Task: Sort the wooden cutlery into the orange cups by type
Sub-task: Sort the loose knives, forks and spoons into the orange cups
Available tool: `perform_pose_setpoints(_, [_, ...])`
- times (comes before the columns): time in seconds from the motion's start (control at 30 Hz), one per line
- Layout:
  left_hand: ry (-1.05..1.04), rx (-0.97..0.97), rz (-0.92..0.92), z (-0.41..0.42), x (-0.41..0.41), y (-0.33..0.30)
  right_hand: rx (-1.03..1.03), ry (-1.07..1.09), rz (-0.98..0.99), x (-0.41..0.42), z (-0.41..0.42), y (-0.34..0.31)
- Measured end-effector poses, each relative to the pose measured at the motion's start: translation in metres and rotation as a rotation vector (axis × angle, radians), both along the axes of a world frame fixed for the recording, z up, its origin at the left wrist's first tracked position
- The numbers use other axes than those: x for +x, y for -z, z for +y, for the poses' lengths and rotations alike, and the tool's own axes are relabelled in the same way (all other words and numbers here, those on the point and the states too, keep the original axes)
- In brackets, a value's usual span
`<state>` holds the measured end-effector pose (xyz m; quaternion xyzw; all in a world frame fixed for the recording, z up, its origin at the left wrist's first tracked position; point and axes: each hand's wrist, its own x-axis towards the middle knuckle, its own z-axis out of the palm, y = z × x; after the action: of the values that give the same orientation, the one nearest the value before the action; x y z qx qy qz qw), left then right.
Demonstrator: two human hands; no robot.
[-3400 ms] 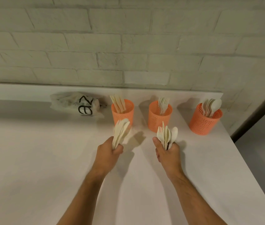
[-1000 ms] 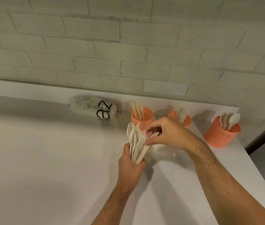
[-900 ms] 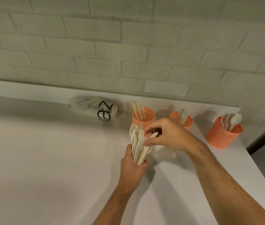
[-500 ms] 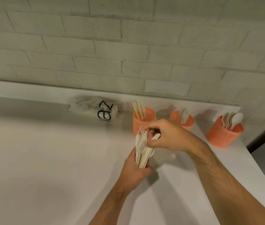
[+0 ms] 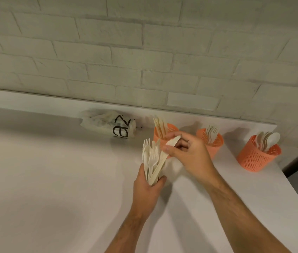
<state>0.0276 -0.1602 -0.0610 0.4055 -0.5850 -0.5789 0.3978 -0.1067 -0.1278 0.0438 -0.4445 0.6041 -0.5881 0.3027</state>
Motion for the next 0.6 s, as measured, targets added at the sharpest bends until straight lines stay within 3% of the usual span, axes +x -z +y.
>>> perform_pose_setpoints(0.17, [-0.097, -0.051, -0.039, -0.01, 0.001, 0.009, -0.321, 0.261, 0.105, -0.036, -0.029, -0.05])
perform_pose_setpoints(0.27, [-0.098, -0.066, 0.015, -0.013, -0.006, 0.005, -0.374, 0.33, 0.242, -0.061, -0.056, -0.065])
perform_pose_setpoints(0.47, [-0.063, 0.016, 0.01, -0.012, -0.007, 0.024, -0.161, 0.194, 0.594, -0.087, -0.107, -0.017])
perform_pose_setpoints(0.6, [-0.054, 0.01, 0.0, -0.013, -0.006, 0.024, 0.047, 0.089, 0.715, -0.088, -0.108, 0.014])
